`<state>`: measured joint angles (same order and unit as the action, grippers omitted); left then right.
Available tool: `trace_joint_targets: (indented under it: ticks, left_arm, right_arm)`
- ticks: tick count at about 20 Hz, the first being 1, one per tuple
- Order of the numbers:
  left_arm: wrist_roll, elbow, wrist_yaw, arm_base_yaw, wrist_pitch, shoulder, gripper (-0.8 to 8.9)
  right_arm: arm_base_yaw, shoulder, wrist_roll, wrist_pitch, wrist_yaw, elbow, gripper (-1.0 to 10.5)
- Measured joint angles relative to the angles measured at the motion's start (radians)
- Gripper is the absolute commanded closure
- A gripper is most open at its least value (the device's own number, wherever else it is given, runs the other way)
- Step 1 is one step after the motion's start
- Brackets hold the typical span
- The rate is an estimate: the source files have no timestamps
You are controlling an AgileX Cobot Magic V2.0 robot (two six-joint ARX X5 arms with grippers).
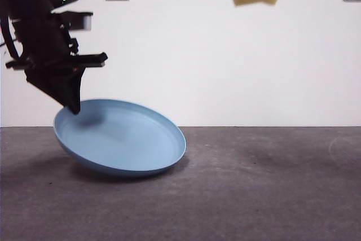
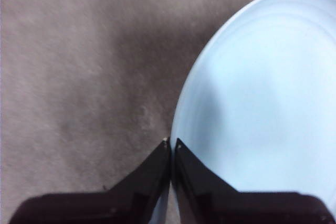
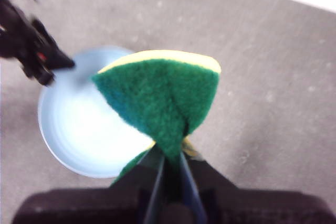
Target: Pick up the plate,pick up the cloth,clean the plate with the cloth
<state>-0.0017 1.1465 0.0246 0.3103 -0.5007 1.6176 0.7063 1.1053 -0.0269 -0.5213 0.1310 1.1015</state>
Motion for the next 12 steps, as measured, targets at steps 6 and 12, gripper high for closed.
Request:
trace_joint_targets:
  ticks: [6,12]
  left_arm:
    - [-0.003,0.0,-0.013,-0.016,-0.001,0.098,8.15]
    - [-0.006,0.0,-0.011,-0.018,-0.041,0.138,5.02]
  right_arm:
    - [0.0,-0.06,-0.003,-0.045,0.0,0.0,9.6]
    - [0.0,-0.058,-0.003,-0.084,0.011,0.0,9.6]
